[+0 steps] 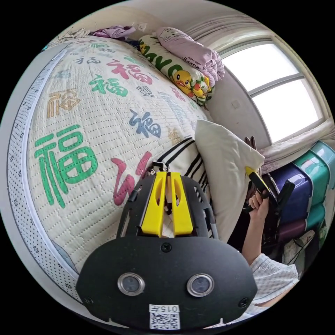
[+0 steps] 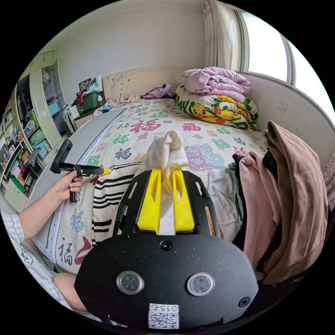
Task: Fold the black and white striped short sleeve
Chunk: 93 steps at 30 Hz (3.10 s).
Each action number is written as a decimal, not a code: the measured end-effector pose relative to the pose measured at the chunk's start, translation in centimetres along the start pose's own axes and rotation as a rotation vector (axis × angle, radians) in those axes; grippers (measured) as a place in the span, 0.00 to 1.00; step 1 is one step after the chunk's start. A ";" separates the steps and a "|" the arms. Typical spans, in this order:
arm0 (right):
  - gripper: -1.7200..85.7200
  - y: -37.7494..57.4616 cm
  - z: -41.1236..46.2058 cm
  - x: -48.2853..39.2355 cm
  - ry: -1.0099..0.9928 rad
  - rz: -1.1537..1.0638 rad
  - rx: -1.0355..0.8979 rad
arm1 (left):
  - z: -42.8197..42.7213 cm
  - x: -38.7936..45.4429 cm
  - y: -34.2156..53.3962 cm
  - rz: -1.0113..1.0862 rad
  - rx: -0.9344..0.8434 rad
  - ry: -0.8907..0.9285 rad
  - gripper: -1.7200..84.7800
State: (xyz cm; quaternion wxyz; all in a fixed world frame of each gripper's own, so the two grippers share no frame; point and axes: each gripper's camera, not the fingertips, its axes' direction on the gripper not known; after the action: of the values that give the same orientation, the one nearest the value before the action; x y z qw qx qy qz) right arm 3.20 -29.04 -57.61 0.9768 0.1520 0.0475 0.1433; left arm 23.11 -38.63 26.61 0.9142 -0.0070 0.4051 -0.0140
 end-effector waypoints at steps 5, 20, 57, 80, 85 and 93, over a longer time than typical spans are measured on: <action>0.08 -0.7 -1.9 -2.2 0.170 -0.051 0.056 | -10.9 6.3 2.1 0.197 0.149 0.102 0.01; 0.08 0.7 -6.8 -0.4 0.319 0.010 0.016 | -45.3 19.7 16.8 0.532 0.657 0.137 0.01; 0.04 42.7 -14.5 -16.7 -0.831 0.226 -0.189 | -38.7 11.2 26.4 0.341 0.057 -0.256 0.16; 0.03 52.1 -16.4 -4.4 -0.425 0.181 -0.177 | -14.9 4.0 7.8 0.103 -0.398 -0.208 0.09; 0.03 51.9 -17.1 -4.3 -0.317 0.121 -0.061 | -26.3 6.5 11.3 0.145 -0.038 0.000 0.04; 0.03 49.8 -22.1 -3.5 -0.312 0.065 0.355 | -59.8 12.9 32.7 0.326 0.659 0.067 0.03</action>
State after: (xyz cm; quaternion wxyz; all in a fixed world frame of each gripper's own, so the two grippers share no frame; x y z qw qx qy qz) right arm -16.41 21.62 -62.95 0.9250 0.3433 -0.0845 0.1389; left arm -11.87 -6.41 -23.86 0.8438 0.3527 0.4045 0.0018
